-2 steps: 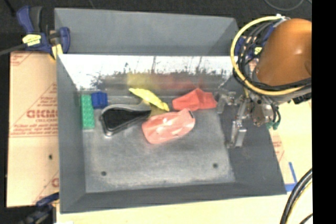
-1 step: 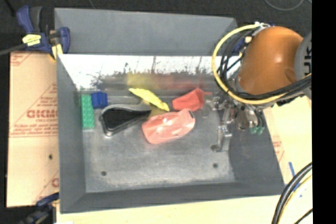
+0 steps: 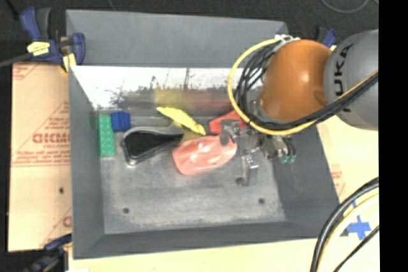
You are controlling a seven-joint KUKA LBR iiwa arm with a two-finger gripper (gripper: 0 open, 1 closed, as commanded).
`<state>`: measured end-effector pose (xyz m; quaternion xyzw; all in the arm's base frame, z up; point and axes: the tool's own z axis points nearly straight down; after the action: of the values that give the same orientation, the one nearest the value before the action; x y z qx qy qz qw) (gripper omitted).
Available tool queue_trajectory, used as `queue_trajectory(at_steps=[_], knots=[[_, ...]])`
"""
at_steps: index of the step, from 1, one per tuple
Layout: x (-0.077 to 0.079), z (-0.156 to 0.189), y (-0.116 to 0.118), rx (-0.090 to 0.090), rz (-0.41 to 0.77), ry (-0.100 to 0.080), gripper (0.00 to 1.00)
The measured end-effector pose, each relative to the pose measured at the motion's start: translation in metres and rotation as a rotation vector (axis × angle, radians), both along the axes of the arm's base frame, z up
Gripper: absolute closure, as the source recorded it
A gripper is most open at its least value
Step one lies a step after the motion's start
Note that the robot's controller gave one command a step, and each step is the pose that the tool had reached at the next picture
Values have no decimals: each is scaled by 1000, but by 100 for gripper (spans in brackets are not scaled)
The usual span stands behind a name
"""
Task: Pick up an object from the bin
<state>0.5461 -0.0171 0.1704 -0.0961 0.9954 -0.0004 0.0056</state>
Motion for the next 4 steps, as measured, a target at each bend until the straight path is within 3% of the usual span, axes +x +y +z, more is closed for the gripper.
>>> queue_trajectory(at_steps=[1,2,3,4], knots=[[7,-34,19,-6,114,-1,0],[7,-48,34,-3,122,0,0],[41,-61,38,-5,95,-3,0],[66,-76,22,-5,284,-17,100]])
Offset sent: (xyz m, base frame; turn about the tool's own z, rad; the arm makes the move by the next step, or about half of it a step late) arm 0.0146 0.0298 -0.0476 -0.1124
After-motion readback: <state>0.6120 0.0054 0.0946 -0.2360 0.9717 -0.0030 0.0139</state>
